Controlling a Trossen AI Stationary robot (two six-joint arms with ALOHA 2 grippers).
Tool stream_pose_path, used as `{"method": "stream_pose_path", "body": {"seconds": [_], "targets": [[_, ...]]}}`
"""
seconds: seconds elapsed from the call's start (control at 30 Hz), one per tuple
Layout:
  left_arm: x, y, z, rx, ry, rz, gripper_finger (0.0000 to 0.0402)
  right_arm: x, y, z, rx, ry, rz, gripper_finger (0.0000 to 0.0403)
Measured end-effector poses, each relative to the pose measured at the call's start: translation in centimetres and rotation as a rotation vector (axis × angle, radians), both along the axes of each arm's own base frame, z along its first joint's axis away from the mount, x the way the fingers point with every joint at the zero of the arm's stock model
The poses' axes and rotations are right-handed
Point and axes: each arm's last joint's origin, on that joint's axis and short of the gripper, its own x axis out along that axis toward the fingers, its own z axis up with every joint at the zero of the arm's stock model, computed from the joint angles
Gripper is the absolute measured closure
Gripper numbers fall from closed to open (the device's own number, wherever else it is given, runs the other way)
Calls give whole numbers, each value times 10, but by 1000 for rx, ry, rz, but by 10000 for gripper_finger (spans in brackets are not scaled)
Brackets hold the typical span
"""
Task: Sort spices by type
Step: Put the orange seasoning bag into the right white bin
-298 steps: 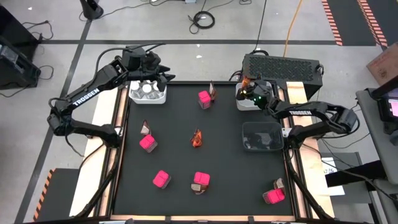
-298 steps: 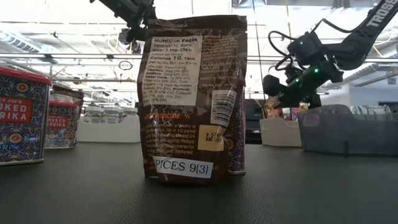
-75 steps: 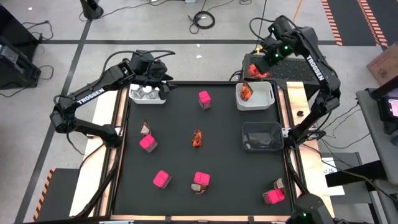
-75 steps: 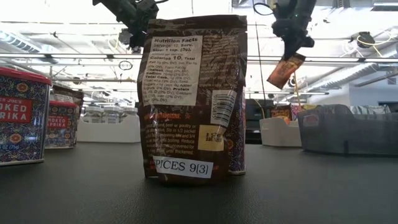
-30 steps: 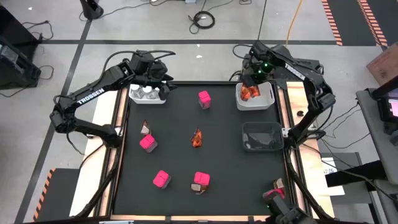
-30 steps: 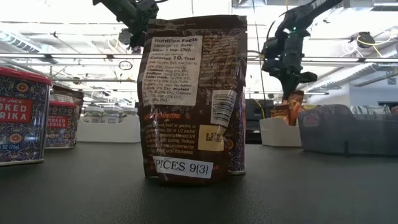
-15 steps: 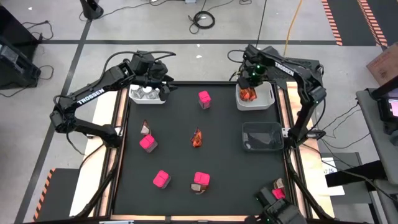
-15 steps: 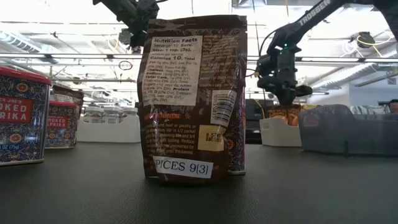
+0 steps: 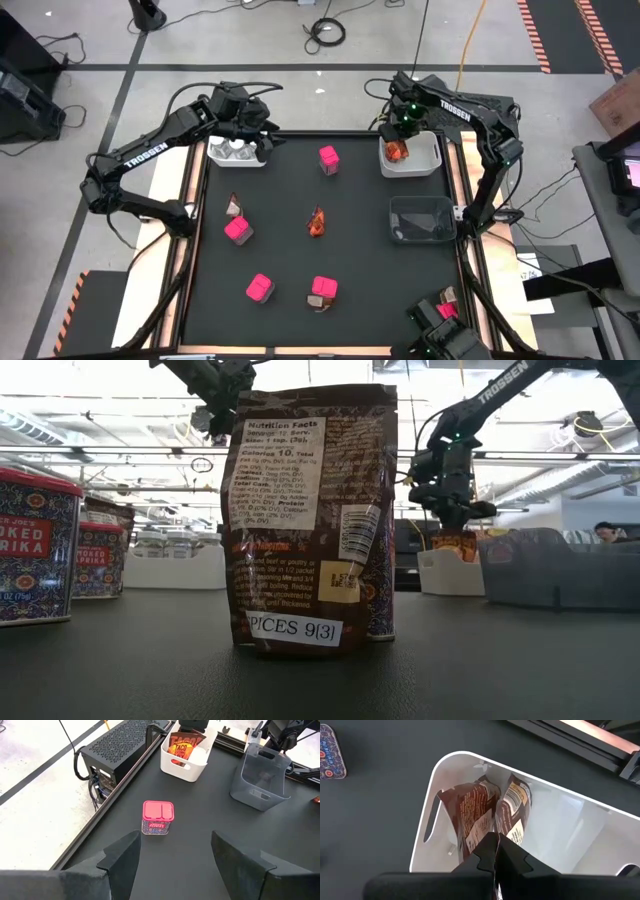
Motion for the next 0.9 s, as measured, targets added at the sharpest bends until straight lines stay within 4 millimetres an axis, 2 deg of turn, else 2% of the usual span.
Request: {"method": "stream_pose_path", "body": {"seconds": [0.33, 0.43, 0.63, 0.8, 0.9], "targets": [[0, 0, 0, 0, 0, 0, 155, 0, 0, 0, 0, 0, -3, 313], [0, 0, 0, 0, 0, -1, 155, 1, -1, 6, -10, -6, 0, 287], [0, 0, 0, 0, 0, -1, 155, 5, -8, 36, -81, -53, 4, 259], [0, 0, 0, 0, 0, -1, 155, 9, -9, 69, -148, -95, 20, 257], [1, -1, 0, -2, -1, -8, 155, 14, -4, 91, -185, -115, 67, 257]]}}
